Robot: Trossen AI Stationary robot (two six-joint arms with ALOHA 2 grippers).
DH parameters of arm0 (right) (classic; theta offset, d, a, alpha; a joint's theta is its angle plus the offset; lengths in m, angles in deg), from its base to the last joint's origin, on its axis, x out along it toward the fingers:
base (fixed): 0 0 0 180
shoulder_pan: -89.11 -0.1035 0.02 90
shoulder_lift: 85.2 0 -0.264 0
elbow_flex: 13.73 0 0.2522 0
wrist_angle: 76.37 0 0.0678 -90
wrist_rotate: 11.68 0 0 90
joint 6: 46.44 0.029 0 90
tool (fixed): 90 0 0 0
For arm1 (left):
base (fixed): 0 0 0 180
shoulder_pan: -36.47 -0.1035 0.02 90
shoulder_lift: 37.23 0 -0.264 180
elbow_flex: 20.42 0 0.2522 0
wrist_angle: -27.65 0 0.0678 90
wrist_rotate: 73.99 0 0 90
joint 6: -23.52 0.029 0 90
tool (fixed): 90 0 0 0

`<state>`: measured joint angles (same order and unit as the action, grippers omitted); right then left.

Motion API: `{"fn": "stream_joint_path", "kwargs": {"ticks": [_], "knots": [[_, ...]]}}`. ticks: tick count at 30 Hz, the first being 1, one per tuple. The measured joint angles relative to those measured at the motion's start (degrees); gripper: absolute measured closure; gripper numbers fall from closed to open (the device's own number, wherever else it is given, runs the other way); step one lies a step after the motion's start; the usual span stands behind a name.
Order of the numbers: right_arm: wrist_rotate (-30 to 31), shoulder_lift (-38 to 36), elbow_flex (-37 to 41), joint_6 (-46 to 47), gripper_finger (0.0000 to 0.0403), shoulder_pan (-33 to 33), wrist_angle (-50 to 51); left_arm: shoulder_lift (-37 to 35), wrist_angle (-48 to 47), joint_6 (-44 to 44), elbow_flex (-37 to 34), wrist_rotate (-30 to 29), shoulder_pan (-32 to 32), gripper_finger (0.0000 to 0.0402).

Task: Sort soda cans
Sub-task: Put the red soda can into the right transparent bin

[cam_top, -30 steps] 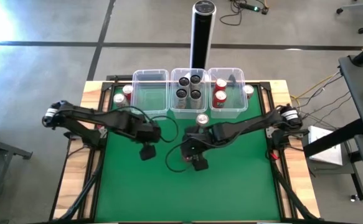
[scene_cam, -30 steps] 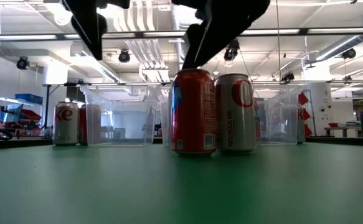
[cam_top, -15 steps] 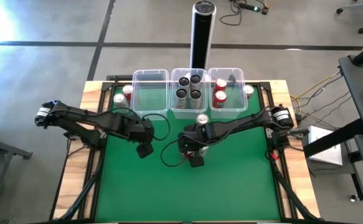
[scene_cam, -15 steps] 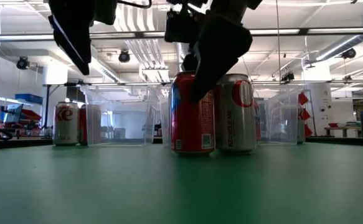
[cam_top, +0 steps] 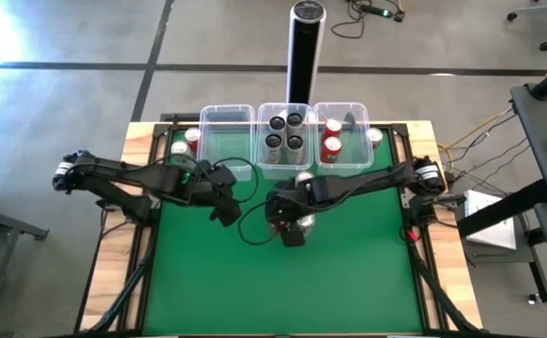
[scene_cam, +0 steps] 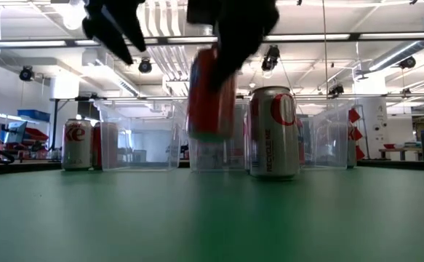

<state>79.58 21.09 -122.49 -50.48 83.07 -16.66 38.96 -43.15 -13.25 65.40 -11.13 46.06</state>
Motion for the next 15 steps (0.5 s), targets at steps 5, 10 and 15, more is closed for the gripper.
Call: {"fn": "stream_joint_path", "kwargs": {"ticks": [5,10,15], "knots": [[-0.01,-3.48,-7.2,0.01,0.0094,1.35,7.28,-0.6,-0.48,1.56,4.52,-4.7,-0.41,0.004],[0.47,-11.12,-8.58,1.09,0.0101,6.25,11.13,-2.45,-1.46,3.94,6.92,-8.05,-1.42,0.004],[4.63,-19.74,-5.04,1.17,0.0098,13.11,15.26,-5.37,-1.44,4.74,6.44,-8.53,-3.21,0.004]]}}
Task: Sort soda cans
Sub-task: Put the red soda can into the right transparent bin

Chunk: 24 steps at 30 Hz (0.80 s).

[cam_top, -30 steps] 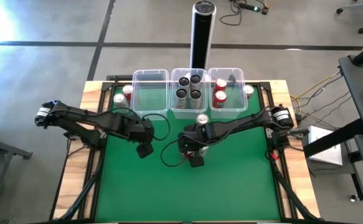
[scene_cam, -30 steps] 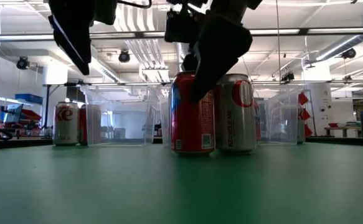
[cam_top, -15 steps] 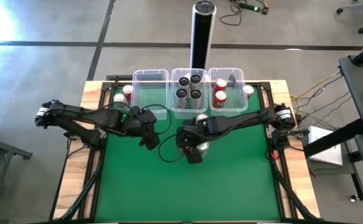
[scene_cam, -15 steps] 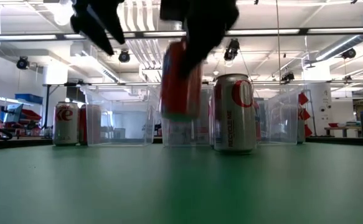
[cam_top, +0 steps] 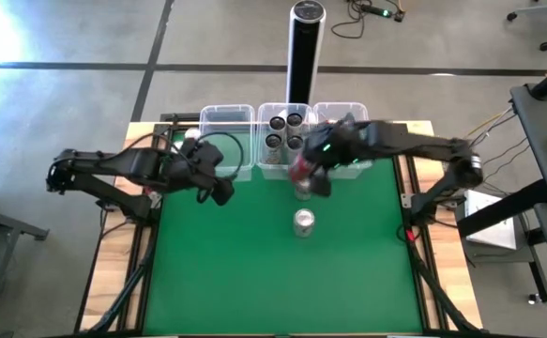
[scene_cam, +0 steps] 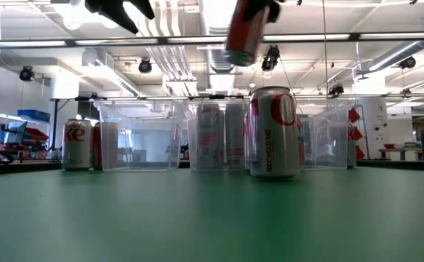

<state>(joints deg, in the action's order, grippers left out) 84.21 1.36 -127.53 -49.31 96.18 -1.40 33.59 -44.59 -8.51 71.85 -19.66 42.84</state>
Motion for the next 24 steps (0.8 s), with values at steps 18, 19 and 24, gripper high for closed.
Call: {"fn": "stream_joint_path", "kwargs": {"ticks": [18,19,24], "knots": [[-3.64,-16.72,25.99,-12.16,0.0099,28.71,-0.72,-1.85,1.67,0.32,-2.55,2.58,-2.94,0.004],[-4.1,-16.11,26.85,-12.66,0.0099,29.44,-0.91,-1.86,2.08,0.45,-2.55,2.61,-3.38,0.004],[-7.83,-13.63,29.31,-14.19,0.0099,34.78,-2.6,-1.89,2.08,0.47,-2.55,2.7,-5.34,0.004]]}}
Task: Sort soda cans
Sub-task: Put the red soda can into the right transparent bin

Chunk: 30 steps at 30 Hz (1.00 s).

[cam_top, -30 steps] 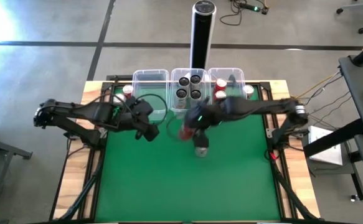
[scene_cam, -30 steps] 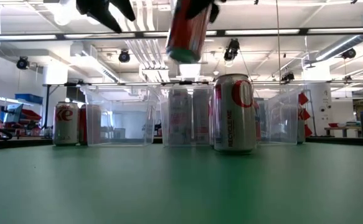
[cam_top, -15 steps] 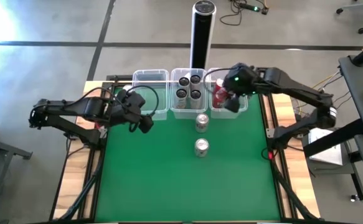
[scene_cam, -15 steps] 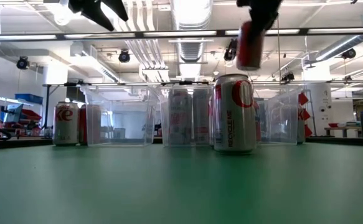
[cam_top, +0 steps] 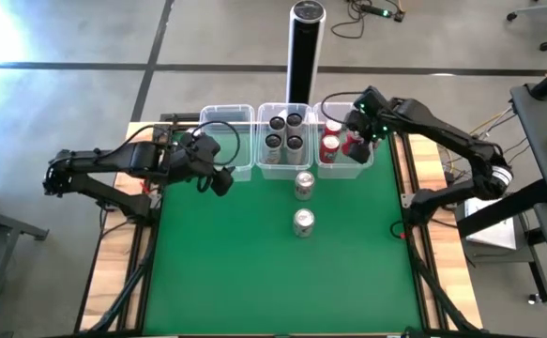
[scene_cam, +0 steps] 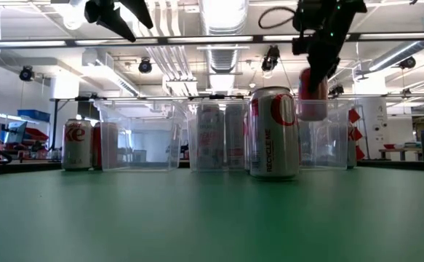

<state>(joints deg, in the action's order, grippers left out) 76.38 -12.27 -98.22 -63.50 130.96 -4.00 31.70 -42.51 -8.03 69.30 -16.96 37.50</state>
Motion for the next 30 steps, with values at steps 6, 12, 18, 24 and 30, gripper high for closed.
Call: {"fn": "stream_joint_path", "kwargs": {"ticks": [6,12,18,24,30], "knots": [[-2.45,2.28,0.45,-2.24,0.0097,3.12,-0.93,0.02,0.03,1.08,0.0,0.72,-2.56,0.004],[-3.1,5.73,0.49,-5.04,0.0097,3.39,-1.93,0.02,0.08,2.61,0.0,0.75,-5.7,0.004],[-3.77,10.21,0.73,-6.98,0.0097,3.89,-1.91,0.02,0.31,3.6,0.0,2.74,-7.46,0.004],[-4.55,12.95,1.46,-7.29,0.0097,5.05,-3.84,0.02,0.24,3.88,0.0,2.99,-7.53,0.004],[-4.33,12.72,4.77,-8.86,0.0097,5.05,-6.44,0.02,-0.68,3.88,-0.02,2.99,-7.53,0.004]]}}
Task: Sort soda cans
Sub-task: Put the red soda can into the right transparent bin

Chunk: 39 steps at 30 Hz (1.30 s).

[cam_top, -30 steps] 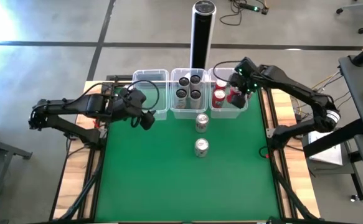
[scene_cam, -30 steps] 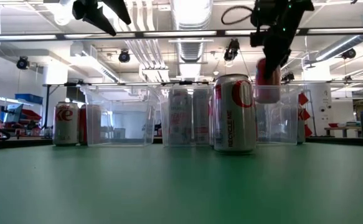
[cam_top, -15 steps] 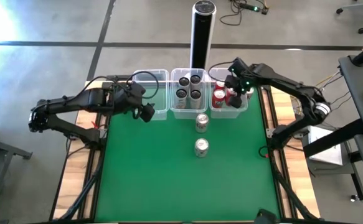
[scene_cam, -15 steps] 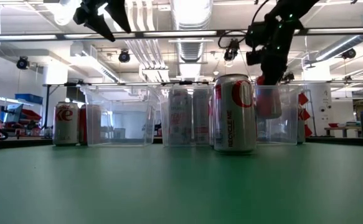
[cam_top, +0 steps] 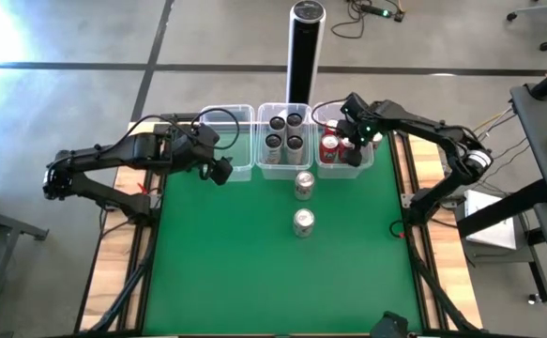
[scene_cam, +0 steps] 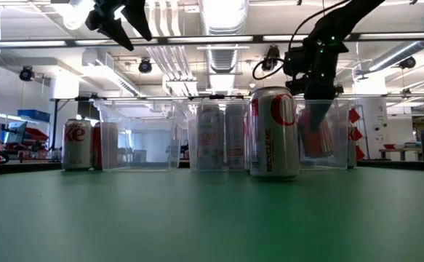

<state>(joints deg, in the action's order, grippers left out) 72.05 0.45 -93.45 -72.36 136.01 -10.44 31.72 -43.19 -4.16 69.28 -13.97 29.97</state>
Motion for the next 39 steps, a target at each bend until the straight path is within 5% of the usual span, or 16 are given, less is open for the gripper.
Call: {"fn": "stream_joint_path", "kwargs": {"ticks": [26,31,39], "knots": [[-1.0,-0.74,-0.58,2.01,0.0045,0.02,-0.33,-0.31,-1.45,-1.58,0.34,1.92,-0.86,0.004],[-0.98,-2.85,-5.29,2.28,0.0044,-0.01,2.39,-0.37,-8.97,-5.54,3.38,3.05,-5.12,0.004],[-1.05,-8.98,-14.35,4.3,0.0044,-1.1,3.37,2.33,-13.43,-5.78,3.43,10.47,-20.44,0.004]]}}
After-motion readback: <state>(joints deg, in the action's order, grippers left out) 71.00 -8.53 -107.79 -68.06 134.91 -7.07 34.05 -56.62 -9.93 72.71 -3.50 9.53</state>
